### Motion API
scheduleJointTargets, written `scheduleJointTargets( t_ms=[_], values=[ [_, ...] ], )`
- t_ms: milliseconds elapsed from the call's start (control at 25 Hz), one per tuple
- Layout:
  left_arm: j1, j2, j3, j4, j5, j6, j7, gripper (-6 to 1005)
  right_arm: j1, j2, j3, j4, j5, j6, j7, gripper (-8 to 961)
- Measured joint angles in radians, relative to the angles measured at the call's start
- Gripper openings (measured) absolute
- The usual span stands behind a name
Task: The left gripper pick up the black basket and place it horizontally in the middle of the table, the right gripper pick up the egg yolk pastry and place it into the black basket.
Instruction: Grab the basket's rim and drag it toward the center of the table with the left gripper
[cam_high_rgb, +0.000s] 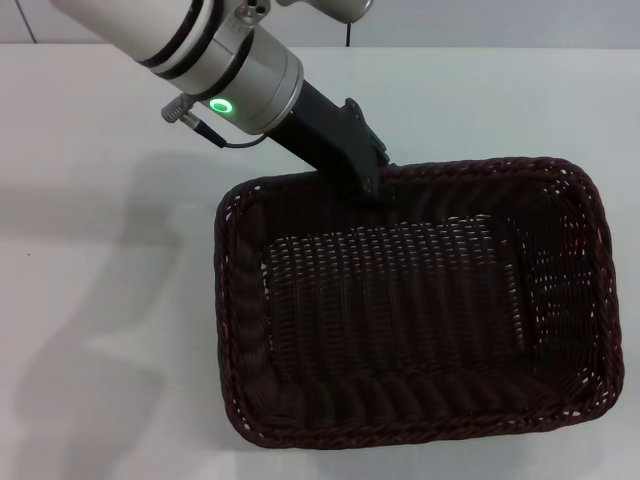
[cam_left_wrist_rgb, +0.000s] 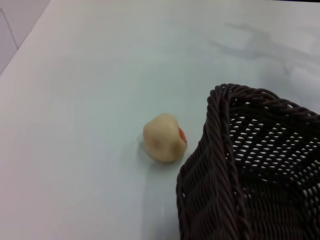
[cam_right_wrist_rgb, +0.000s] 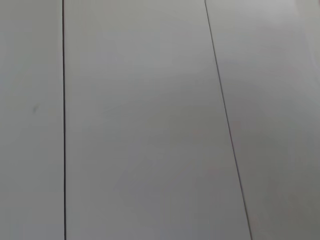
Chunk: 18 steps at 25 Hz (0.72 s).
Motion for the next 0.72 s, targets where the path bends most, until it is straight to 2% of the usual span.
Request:
scheduleJointTargets(
  t_ms=[280,480,720],
  values=[
    [-0.031,-0.002,0.015,0.045,0.001,0.040,-0.002,184,0.001,0.000,0.000,0.003,-0.012,0.000,-0.001,843],
    [-0.040,-0.005,0.067,0.047,-0.005,0.107,0.000,216,0.001,0.000,0.000,0.004,-0.013,-0.003,-0.001,843],
    [-0.058,-0.009,0.119,0.050,-0.022,0.136,0.001,449,0.000,-0.002,0.000,0.004,-0.013,-0.006,-0.002,843]
  ],
)
